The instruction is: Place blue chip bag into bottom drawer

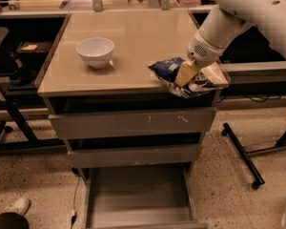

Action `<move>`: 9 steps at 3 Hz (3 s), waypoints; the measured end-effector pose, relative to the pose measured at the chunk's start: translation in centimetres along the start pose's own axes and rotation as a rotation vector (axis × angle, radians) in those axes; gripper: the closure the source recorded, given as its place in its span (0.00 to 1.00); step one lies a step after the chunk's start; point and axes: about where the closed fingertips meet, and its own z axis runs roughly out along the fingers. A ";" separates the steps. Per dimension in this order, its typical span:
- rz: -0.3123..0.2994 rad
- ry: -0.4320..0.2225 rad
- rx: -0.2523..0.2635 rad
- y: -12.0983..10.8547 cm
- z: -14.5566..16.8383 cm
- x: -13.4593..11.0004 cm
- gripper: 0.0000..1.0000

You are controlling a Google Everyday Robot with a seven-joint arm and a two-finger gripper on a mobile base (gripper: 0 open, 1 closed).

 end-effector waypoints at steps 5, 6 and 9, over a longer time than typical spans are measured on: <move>0.144 0.110 -0.052 10.5 1.7 9.9 1.00; 0.148 0.118 -0.058 10.7 2.0 10.4 1.00; 0.339 0.150 -0.232 10.9 15.1 15.3 1.00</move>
Offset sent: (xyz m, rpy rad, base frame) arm -0.0380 0.0089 0.0064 -0.0004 -0.0289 -0.0203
